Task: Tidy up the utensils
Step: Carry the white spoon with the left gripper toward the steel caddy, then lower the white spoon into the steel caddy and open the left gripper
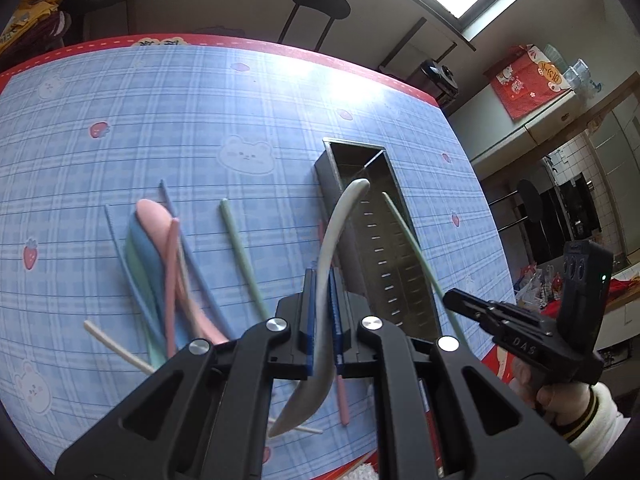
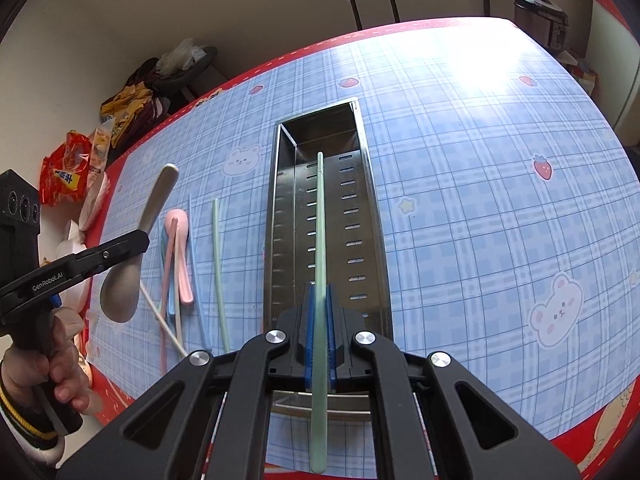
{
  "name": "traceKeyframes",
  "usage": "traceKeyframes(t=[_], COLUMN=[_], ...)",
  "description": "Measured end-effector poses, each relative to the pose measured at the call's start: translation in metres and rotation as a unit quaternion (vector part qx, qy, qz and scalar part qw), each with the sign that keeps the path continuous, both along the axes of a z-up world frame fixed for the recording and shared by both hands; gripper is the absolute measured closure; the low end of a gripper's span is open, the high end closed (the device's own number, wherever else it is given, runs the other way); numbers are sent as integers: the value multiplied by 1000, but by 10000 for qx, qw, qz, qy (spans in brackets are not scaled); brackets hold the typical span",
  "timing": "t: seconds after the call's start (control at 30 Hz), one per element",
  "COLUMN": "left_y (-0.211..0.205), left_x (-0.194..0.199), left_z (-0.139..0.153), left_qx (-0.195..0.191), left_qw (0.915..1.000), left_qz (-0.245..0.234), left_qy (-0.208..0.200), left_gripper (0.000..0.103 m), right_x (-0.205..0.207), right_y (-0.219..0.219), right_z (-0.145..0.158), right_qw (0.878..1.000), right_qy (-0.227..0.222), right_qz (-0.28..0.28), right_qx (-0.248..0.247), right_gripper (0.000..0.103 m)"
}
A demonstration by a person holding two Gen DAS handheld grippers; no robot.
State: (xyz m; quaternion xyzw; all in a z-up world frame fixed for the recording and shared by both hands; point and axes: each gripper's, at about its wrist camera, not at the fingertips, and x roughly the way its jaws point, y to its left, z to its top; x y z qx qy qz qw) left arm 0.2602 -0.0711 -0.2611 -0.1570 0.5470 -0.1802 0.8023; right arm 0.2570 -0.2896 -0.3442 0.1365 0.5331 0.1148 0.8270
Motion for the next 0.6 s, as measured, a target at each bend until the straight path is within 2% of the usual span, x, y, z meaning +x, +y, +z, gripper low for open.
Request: traceKeyframes(t=[0.27, 0.5, 0.6], left_y=[-52, -73, -78], left_x=[48, 76, 82], left_z=[-27, -61, -69], left_qx=[-594, -1012, -1093], left_qw=[9939, 9766, 9688], left_qz=[533, 1253, 1583], left_qy=[762, 1422, 1561], left_gripper=[92, 92, 92], right_x=[20, 24, 25], right_y=[1, 0, 1], right_z=[-17, -33, -37], right_qw=[9999, 9996, 9996], right_qy=[71, 205, 234], right_qz=[-53, -58, -72], right_qx=[-124, -170, -156], right_gripper=[97, 97, 97])
